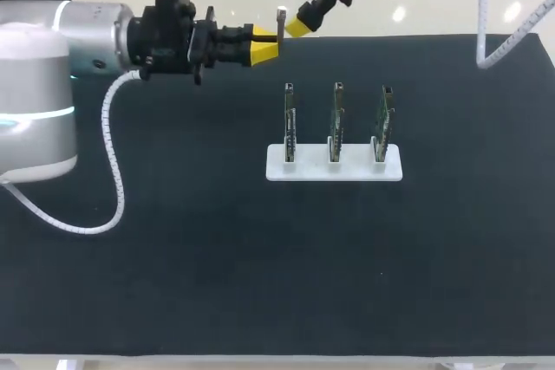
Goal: Pick up the optical module with the left hand, and insert it into the network port with the right hand.
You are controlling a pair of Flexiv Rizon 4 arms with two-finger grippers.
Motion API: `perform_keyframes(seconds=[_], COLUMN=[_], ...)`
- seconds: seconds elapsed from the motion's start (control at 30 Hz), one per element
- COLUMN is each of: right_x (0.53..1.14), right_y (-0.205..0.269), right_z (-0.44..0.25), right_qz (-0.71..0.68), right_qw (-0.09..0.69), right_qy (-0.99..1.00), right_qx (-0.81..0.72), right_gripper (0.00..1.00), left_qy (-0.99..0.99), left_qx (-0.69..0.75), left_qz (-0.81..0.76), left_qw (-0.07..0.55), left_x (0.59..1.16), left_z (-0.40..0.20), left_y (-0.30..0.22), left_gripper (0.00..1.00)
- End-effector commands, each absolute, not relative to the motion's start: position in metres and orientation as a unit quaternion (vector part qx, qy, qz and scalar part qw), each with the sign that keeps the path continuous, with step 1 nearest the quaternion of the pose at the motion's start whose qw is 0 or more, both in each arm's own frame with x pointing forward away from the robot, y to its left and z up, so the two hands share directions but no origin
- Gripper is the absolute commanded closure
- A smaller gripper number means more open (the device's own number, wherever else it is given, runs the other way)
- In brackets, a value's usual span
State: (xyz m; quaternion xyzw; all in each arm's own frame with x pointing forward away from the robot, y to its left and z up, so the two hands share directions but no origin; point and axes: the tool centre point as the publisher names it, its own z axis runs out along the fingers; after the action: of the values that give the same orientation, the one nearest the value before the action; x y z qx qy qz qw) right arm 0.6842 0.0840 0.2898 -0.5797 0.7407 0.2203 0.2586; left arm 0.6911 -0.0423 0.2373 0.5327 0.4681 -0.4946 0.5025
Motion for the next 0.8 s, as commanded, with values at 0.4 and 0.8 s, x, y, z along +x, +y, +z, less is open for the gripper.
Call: perform_keyframes(seconds=[0.4, 0.8], right_x=[0.687, 0.689], right_y=[0.101, 0.109], right_z=[0.287, 0.286], right_qz=[0.221, 0.222], right_qw=[0.265, 0.268], right_qy=[0.730, 0.726], right_qx=[-0.590, -0.593], right_gripper=[0.26, 0.52], left_qy=[0.468, 0.468], left_qx=[0.533, 0.533], left_qz=[-0.494, -0.494], left_qw=[0.503, 0.503], left_x=[0.692, 0.692], left_z=[0.237, 0.237], left_y=[-0.043, -0.043], left_gripper=[1.00, 1.00])
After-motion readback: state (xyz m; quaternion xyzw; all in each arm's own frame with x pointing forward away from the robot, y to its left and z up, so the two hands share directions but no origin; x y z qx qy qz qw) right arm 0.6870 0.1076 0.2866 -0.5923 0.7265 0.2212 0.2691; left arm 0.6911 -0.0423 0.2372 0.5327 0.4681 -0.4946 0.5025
